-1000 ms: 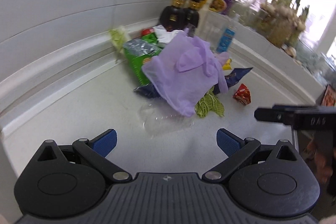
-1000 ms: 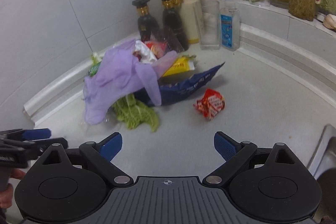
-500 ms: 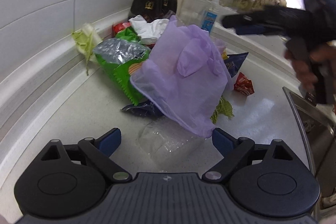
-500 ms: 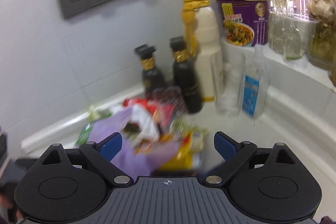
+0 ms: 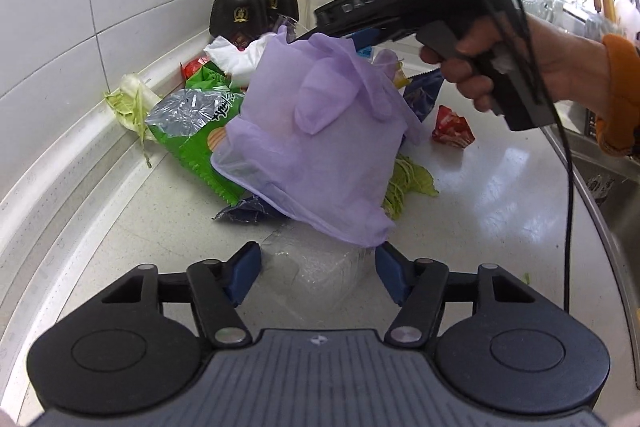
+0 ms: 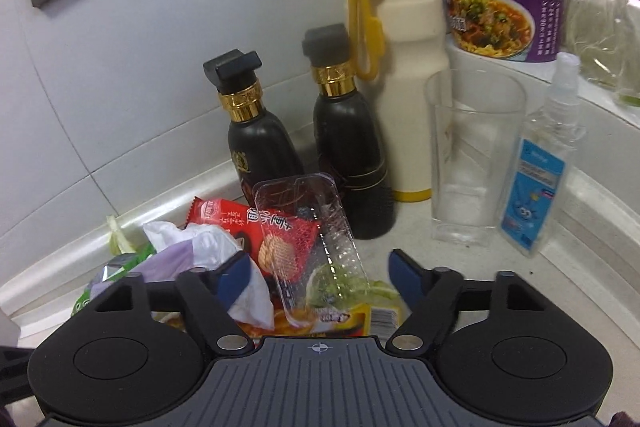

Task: Collect trash
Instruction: 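Grasp a clear plastic tray with the right tool while the left tool grasps another tray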

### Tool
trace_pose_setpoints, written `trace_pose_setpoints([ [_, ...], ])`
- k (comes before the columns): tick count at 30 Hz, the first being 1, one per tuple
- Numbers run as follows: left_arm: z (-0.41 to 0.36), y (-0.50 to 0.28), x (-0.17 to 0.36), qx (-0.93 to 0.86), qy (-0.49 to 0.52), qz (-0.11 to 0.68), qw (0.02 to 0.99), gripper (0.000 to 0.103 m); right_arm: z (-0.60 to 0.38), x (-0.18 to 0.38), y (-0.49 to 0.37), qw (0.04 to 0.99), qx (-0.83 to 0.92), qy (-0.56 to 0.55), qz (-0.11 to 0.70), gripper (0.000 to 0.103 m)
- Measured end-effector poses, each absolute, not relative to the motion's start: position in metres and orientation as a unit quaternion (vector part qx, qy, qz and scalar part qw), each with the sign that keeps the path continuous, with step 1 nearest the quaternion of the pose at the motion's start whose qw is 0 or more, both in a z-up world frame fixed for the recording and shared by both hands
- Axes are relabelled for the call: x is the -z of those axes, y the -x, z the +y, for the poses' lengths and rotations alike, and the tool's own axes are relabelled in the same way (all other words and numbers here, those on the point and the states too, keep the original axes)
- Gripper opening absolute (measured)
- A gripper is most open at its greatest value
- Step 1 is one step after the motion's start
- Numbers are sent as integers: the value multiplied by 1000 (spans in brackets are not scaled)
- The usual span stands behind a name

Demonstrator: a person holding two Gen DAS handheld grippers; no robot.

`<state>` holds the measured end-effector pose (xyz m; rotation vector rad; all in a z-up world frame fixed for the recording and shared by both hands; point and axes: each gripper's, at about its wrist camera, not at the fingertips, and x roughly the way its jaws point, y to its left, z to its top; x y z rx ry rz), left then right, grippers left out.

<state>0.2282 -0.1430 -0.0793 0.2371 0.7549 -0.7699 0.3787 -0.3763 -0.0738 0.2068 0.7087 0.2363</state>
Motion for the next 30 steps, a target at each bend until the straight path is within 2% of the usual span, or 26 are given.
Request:
trace_pose_setpoints([
  [1, -144, -228, 79, 364, -114, 360, 851, 55, -375, 75, -381, 925, -115, -102, 347, 53],
  [2, -144, -228, 79, 361, -115, 361, 852, 55, -375, 76, -382, 925, -114, -103, 348, 49],
  [7, -145, -222, 77, 348, -113, 365, 856, 48, -373, 75, -379, 928, -116, -110, 337, 41],
  [13, -144, -210, 73, 336, -112, 370, 859, 43, -376, 60, -362, 934, -109, -122, 318, 41],
  [22, -138, -184, 68, 328, -96, 374, 862, 43, -380, 30, -311, 942, -103, -120, 295, 41],
  [30, -129, -158, 64, 313, -64, 380, 868, 43, -380, 26, -243, 940, -90, -125, 306, 41],
])
